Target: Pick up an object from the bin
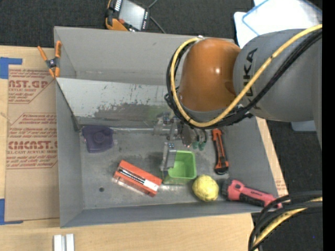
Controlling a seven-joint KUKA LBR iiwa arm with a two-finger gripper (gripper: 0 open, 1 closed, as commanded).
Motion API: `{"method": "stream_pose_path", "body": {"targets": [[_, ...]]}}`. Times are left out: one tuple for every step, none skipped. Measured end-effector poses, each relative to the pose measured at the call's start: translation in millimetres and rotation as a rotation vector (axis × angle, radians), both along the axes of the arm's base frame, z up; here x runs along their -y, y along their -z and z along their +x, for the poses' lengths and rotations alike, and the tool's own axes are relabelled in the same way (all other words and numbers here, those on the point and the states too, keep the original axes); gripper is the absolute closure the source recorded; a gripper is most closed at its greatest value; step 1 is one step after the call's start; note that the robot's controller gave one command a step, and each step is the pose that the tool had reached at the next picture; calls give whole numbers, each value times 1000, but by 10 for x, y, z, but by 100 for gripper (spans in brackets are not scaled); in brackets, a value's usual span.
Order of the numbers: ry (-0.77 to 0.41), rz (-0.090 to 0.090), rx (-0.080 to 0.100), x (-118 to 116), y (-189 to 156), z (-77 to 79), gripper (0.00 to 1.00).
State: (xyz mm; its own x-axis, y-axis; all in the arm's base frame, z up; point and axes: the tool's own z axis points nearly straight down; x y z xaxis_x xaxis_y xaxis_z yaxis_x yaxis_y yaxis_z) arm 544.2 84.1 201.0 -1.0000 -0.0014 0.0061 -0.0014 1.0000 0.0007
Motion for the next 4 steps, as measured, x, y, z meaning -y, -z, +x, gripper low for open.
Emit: {"method": "stream_pose_path", "body": {"targets": [[1,1,8,6,-48,14,0],[26,1,-2,-294,1329,-135,0],[199,3,20,-291,537,-138,0],[178,0,-2,-341,1020,-423,0]]}}
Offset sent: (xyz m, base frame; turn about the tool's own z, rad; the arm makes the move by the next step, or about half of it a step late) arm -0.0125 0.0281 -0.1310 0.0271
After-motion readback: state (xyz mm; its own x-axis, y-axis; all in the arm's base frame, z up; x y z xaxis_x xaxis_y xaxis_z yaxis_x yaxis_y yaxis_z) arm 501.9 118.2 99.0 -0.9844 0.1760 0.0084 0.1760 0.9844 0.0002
